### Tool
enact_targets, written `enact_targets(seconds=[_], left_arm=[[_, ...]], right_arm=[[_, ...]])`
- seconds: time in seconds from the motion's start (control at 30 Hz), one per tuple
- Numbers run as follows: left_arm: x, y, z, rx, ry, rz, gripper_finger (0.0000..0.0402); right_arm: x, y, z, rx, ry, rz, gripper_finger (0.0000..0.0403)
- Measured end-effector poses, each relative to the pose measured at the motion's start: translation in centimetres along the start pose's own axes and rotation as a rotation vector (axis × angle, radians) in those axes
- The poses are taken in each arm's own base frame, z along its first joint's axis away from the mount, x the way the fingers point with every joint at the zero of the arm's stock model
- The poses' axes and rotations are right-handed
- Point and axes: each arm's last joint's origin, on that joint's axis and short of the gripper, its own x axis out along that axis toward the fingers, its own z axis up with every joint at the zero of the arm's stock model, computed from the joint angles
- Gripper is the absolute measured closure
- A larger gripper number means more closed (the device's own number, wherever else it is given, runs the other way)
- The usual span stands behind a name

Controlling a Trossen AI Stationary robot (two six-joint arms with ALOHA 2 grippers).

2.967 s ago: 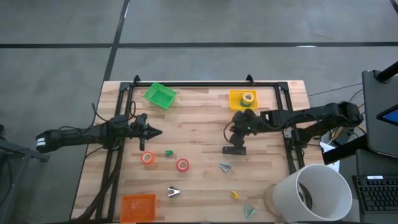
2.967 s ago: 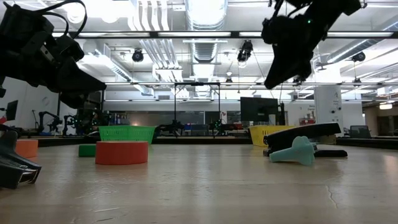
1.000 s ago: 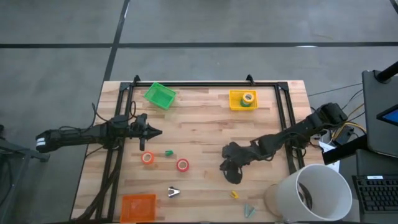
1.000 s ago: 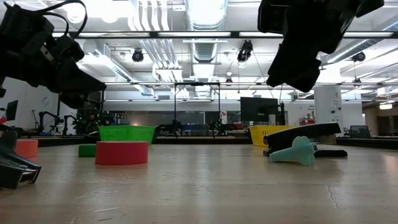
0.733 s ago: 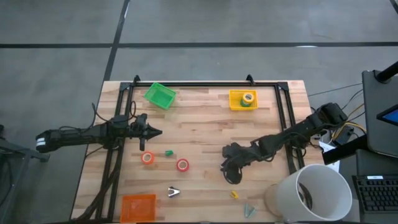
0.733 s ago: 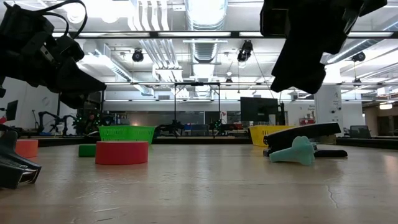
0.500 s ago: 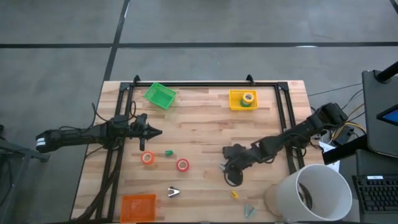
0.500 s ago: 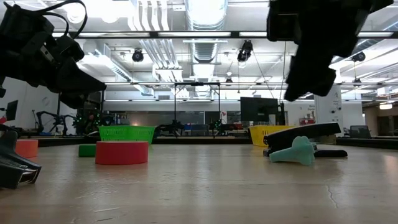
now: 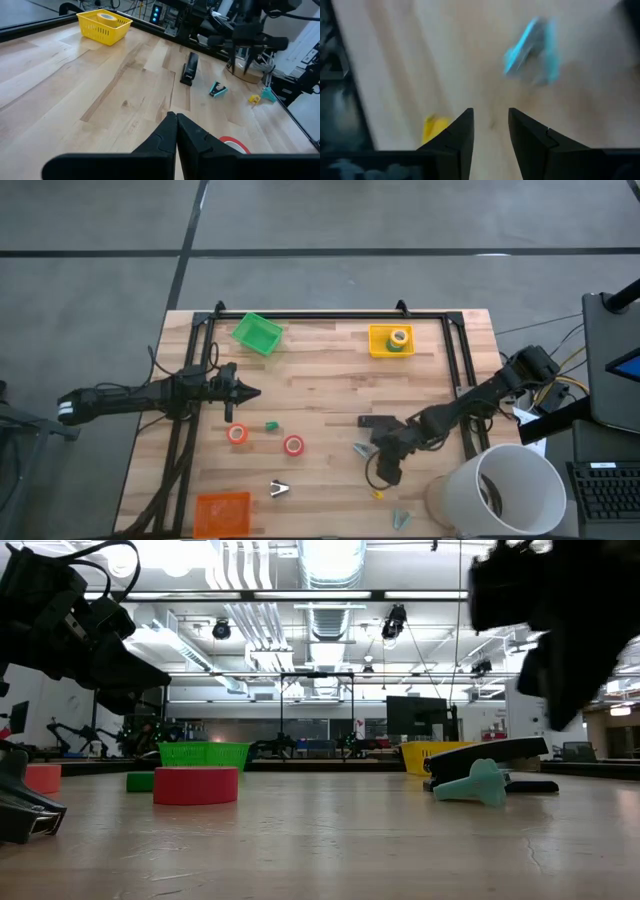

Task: Pick and place Stapler, Stapler remover, tape
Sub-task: Put the bottom blue staple remover into the orange bin

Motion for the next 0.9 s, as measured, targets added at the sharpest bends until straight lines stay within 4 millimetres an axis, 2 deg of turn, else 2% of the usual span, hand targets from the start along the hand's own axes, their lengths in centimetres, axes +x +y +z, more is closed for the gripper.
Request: enact_targets(seconds=[0.27, 0.43, 0.6, 0.9], left_arm=[[0.0, 0.0, 0.0, 0.0, 0.0, 0.0, 0.039], [0.0, 0.0, 0.0, 0.0, 0.0, 0.0, 0.039], [0.0, 0.0, 0.0, 0.0, 0.0, 0.0, 0.039], [0.0, 0.0, 0.0, 0.0, -0.001, -0.001, 0.039]], right_arm=[[0.1, 1.9, -3.0, 0.058, 0.127, 0.064, 0.0293], [-0.1, 2.6, -3.7, 0.228, 0.222, 0.102, 0.0296], [0.0, 3.0, -3.8, 0.271, 0.292, 0.121, 0.0295], [1.6, 4.8, -4.3, -0.26, 0.312, 0.197, 0.0308]])
